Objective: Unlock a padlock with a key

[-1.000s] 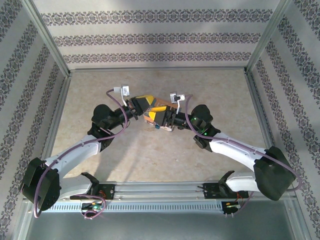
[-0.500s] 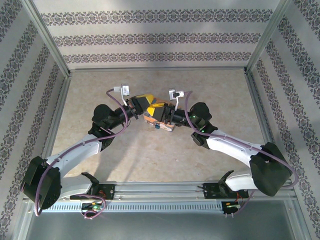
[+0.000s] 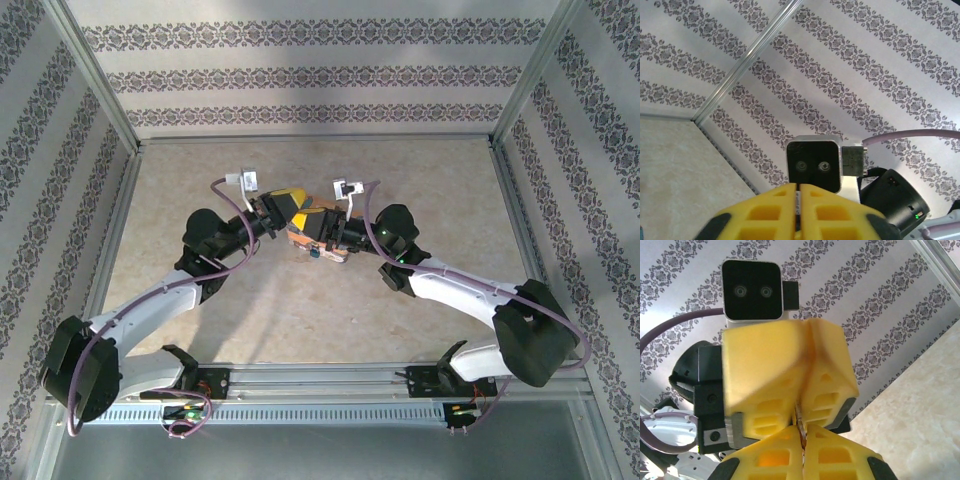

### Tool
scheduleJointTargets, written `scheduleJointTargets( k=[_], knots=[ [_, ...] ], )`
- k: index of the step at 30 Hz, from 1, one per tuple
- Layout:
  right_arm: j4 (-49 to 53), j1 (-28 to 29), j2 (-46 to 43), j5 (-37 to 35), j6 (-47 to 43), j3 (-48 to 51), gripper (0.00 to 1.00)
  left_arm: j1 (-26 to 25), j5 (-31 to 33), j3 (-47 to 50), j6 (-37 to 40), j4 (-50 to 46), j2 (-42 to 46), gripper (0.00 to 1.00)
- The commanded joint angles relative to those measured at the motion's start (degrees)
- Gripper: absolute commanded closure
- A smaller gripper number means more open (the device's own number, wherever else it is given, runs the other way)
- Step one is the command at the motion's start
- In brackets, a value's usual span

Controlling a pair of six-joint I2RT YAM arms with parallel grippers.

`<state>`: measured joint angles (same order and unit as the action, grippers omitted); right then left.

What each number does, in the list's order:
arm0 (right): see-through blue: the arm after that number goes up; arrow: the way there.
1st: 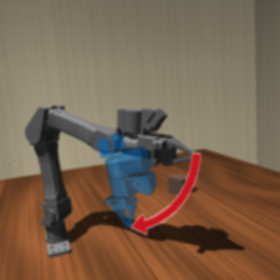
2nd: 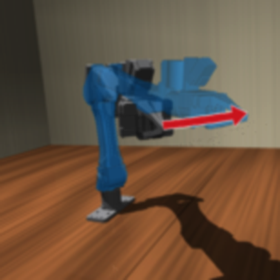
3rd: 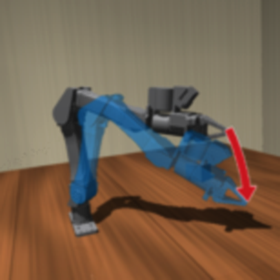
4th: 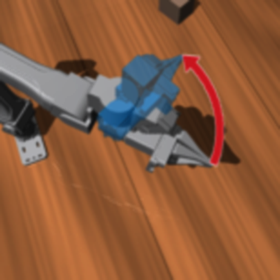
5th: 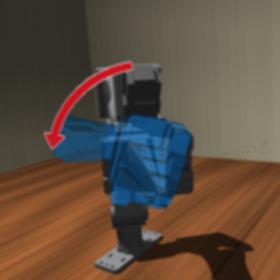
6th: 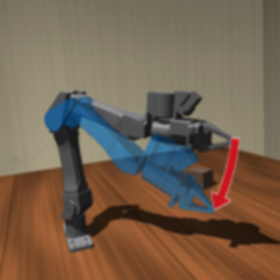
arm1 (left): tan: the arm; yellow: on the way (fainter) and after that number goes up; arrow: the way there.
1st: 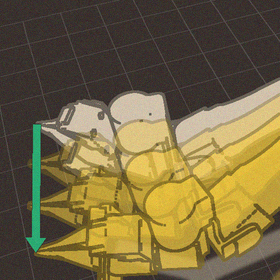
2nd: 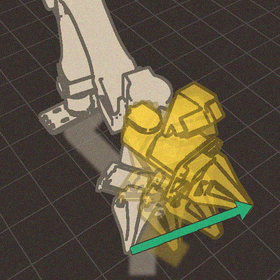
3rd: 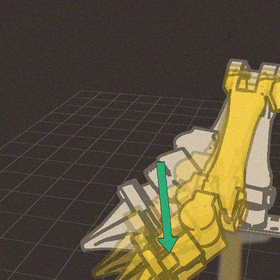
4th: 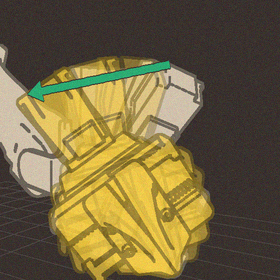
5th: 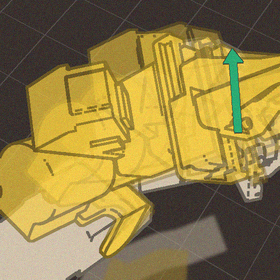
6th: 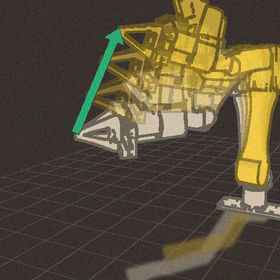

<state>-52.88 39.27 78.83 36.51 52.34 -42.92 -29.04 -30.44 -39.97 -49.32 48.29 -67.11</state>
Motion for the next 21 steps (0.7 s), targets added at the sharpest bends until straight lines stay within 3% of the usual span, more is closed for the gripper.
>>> scheduleJointTargets(
  k=[1,5,9,14,17,21],
  knots=[
    [2.73,0.22,-1.15,-0.54,-2.88,-1.29,1.0,1.24,-0.16,-0.26,1.26,-2.13,3.66,0.78],
    [11.27,0.33,-3.5,-2.0,-9.33,-1.5,1.0,4.12,-0.23,-2.23,2.75,-12.93,8.92,0.66],
    [25.19,1.28,-7.2,-6.29,-20.55,-2.61,1.0,5.47,1.53,-8.42,9.48,-34.73,14.21,0.62],
    [48.18,5.89,-11.35,-20.5,-42.32,-8.31,1.0,5.72,4.36,-18.38,13.99,-60.02,16.24,0.56],
    [57.05,9.45,-11.85,-31.13,-53.44,-11.72,1.0,5.77,3.79,-22.41,12.81,-67.9,15.72,0.54],
    [61.68,12.41,-11.95,-40.83,-64.2,-14.36,1.0,5.75,1.76,-24.99,10.42,-72.64,14.75,0.56]
  ],
)
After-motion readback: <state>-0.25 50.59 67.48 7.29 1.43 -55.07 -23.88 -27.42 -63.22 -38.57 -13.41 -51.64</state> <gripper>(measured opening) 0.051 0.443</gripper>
